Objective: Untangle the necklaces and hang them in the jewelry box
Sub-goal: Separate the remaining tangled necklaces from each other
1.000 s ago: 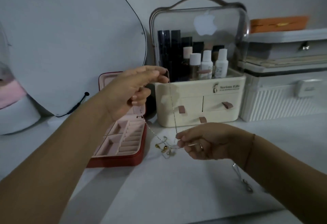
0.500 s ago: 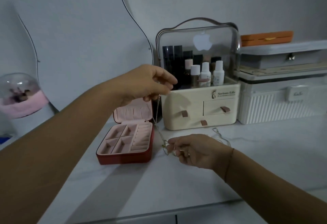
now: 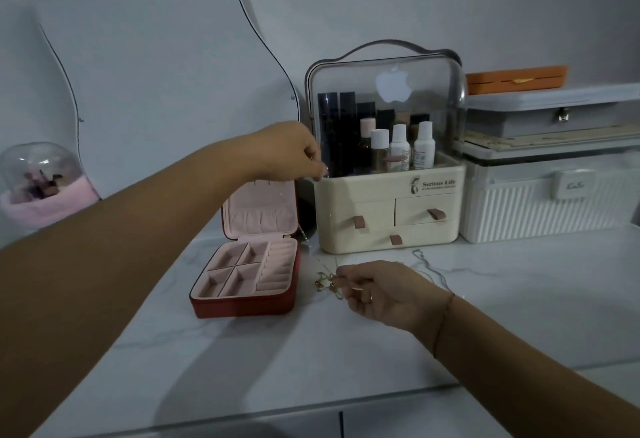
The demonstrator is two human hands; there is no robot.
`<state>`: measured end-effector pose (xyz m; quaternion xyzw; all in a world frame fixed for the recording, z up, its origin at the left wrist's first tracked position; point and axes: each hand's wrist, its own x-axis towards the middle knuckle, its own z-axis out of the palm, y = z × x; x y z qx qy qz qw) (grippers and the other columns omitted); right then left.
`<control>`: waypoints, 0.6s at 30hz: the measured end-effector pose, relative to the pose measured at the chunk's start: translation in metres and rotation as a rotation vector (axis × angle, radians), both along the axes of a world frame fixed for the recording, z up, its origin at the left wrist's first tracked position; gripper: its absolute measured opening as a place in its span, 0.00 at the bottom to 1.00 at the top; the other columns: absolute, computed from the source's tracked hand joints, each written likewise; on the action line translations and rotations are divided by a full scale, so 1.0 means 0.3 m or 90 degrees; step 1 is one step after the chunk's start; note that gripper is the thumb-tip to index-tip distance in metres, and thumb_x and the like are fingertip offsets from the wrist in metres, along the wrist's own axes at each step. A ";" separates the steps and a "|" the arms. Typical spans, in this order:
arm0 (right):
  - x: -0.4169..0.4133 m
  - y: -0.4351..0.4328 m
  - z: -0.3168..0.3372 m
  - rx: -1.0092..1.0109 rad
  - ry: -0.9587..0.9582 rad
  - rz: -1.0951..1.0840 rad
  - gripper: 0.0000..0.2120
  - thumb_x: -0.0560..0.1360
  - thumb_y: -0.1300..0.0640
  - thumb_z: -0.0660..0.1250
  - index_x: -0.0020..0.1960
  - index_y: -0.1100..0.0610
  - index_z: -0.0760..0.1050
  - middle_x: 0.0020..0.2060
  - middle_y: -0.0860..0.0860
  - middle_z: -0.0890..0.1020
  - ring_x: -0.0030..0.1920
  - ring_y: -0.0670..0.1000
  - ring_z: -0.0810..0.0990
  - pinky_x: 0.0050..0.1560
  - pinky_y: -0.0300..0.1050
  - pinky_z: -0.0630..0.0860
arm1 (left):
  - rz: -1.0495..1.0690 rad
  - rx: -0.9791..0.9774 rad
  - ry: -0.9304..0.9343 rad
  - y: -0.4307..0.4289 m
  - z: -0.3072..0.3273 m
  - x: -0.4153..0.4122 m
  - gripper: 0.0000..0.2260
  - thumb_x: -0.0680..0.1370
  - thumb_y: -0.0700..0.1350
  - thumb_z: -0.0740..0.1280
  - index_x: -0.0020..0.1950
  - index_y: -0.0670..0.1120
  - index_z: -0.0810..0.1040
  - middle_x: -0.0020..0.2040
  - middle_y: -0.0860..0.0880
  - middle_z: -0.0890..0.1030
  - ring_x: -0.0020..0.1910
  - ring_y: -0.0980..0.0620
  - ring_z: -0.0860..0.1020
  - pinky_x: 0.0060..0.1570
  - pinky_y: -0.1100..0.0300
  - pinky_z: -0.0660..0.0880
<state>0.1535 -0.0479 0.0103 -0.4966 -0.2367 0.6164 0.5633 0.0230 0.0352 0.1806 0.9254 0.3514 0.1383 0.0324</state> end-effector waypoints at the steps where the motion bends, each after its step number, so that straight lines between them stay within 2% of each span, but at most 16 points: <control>1: -0.003 -0.002 0.000 -0.001 -0.005 -0.002 0.03 0.76 0.66 0.64 0.47 0.65 0.76 0.39 0.59 0.77 0.29 0.50 0.77 0.29 0.38 0.76 | 0.007 -0.048 -0.031 -0.006 0.004 0.001 0.10 0.77 0.48 0.66 0.40 0.45 0.82 0.31 0.52 0.75 0.30 0.56 0.70 0.31 0.63 0.65; 5: -0.016 -0.004 -0.005 0.009 -0.041 -0.008 0.11 0.76 0.69 0.63 0.57 0.65 0.76 0.40 0.59 0.78 0.32 0.51 0.77 0.31 0.40 0.77 | 0.023 -0.161 -0.145 -0.012 0.019 0.007 0.11 0.77 0.48 0.67 0.37 0.45 0.81 0.24 0.53 0.70 0.25 0.56 0.64 0.25 0.64 0.61; 8: -0.026 -0.005 0.001 0.031 -0.092 0.011 0.14 0.76 0.69 0.61 0.60 0.61 0.75 0.49 0.57 0.78 0.34 0.50 0.76 0.34 0.40 0.77 | 0.022 -0.214 -0.197 -0.009 0.030 0.010 0.10 0.76 0.48 0.67 0.38 0.45 0.82 0.25 0.52 0.67 0.25 0.55 0.62 0.25 0.64 0.59; 11: -0.027 -0.004 0.003 0.062 -0.132 0.069 0.14 0.76 0.67 0.63 0.61 0.60 0.74 0.57 0.57 0.80 0.33 0.50 0.76 0.35 0.41 0.77 | 0.029 -0.225 -0.234 -0.010 0.049 0.006 0.10 0.76 0.49 0.67 0.38 0.46 0.81 0.26 0.52 0.66 0.24 0.56 0.61 0.24 0.65 0.59; 14: -0.025 -0.004 -0.003 0.080 -0.183 0.126 0.13 0.75 0.65 0.66 0.59 0.61 0.75 0.55 0.60 0.81 0.34 0.50 0.78 0.37 0.42 0.77 | 0.030 -0.214 -0.279 -0.009 0.069 0.002 0.10 0.77 0.49 0.66 0.40 0.46 0.82 0.25 0.53 0.66 0.23 0.57 0.61 0.23 0.66 0.58; 18: -0.030 0.002 -0.019 0.128 -0.205 0.140 0.11 0.77 0.66 0.63 0.59 0.66 0.75 0.45 0.59 0.82 0.34 0.49 0.78 0.39 0.40 0.78 | 0.027 -0.212 -0.321 -0.004 0.088 0.002 0.10 0.77 0.49 0.66 0.40 0.46 0.81 0.23 0.54 0.66 0.22 0.58 0.61 0.23 0.66 0.58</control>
